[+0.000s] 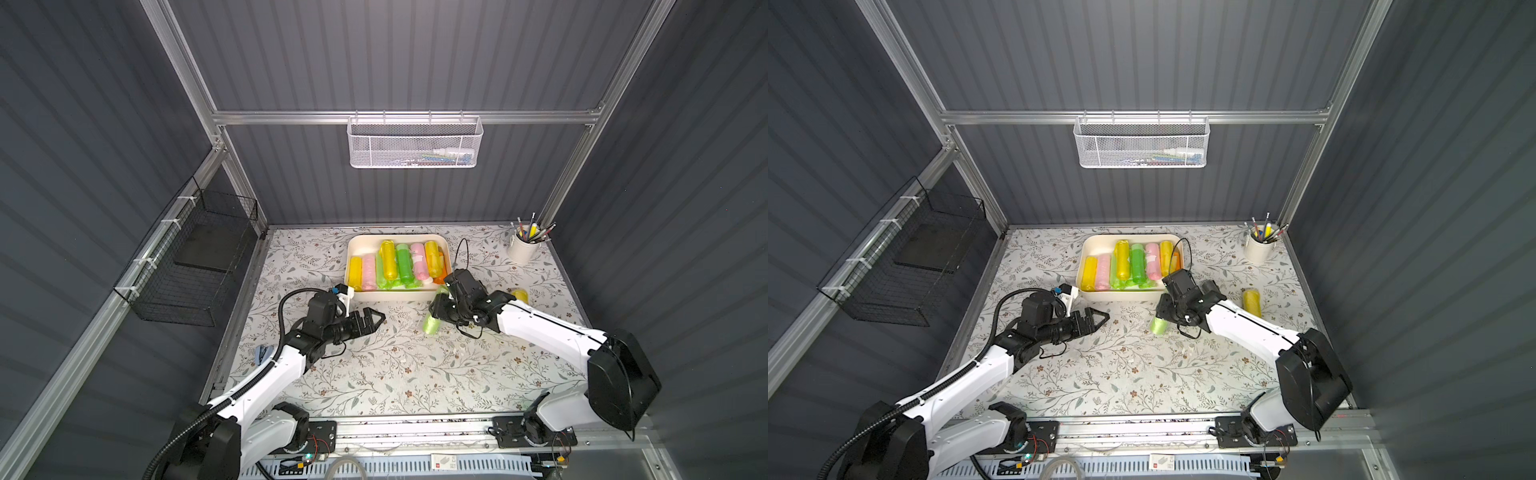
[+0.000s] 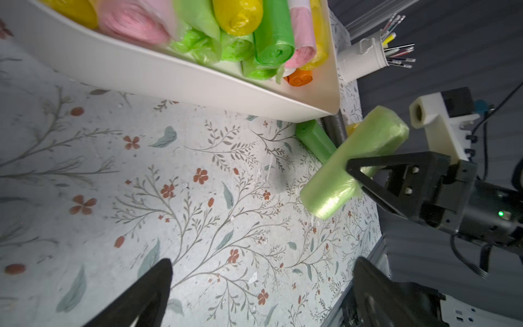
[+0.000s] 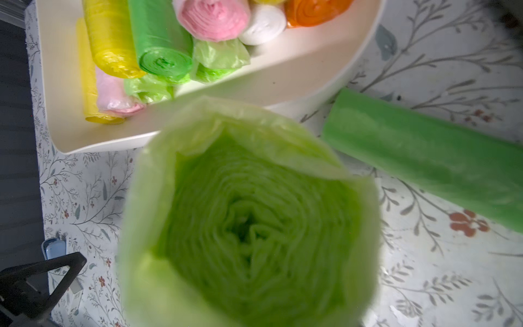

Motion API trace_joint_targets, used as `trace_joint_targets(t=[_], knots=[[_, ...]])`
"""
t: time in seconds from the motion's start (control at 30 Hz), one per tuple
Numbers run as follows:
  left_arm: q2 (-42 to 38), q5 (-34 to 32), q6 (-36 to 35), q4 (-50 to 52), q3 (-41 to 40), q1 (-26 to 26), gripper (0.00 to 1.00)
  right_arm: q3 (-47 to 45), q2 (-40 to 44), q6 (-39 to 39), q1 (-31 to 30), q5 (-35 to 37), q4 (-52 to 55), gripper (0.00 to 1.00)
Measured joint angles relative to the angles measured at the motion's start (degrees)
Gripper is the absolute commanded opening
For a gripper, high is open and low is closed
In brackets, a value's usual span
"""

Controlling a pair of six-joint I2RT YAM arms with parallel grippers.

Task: Put the roll of trash bags into the storage box
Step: Pick up the roll of trash bags from the center of the board, then place the roll of trash bags in the storage box.

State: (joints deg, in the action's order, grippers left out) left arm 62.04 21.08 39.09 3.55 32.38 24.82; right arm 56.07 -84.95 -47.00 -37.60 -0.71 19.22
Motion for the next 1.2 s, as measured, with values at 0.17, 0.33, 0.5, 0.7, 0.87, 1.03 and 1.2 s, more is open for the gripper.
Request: trace_joint_targets(t=[0.17,0.33,0.5,0.7,0.87,1.03,1.2], knots=[[-0.8,-6.4,-0.8,5.7,4.3,0.0,1.0,5.0,-4.3,1.9,-1.2,-1.0,-0.8,0.5],[-1.4,-11.6,-1.6,9.4,7.1,0.0,1.0,10.7,-7.6,4.5,-1.9,-1.7,-0.9,0.5],[-1.7,-13.9,-2.1,10.4,8.0,0.0,1.0,15.5,-9.4,7.6,-2.1,-1.9,-0.7,0.5],[-3.3,-15.6,-2.7,12.2,8.9,0.0,1.0,21.6,-11.5,13.0,-2.1,-1.8,2.2,0.51],[-7.5,-16.9,-3.1,12.4,9.0,0.0,1.0,29.9,-15.7,17.7,-2.1,-2.0,6.3,0.5],[-8.7,-17.1,-3.6,12.6,9.3,0.0,1.0,39.3,-22.5,20.9,-2.1,-2.8,9.9,0.5],[-8.9,-17.1,-3.6,13.6,9.3,0.0,1.0,47.4,-30.0,22.8,-2.1,-3.4,13.3,0.5]])
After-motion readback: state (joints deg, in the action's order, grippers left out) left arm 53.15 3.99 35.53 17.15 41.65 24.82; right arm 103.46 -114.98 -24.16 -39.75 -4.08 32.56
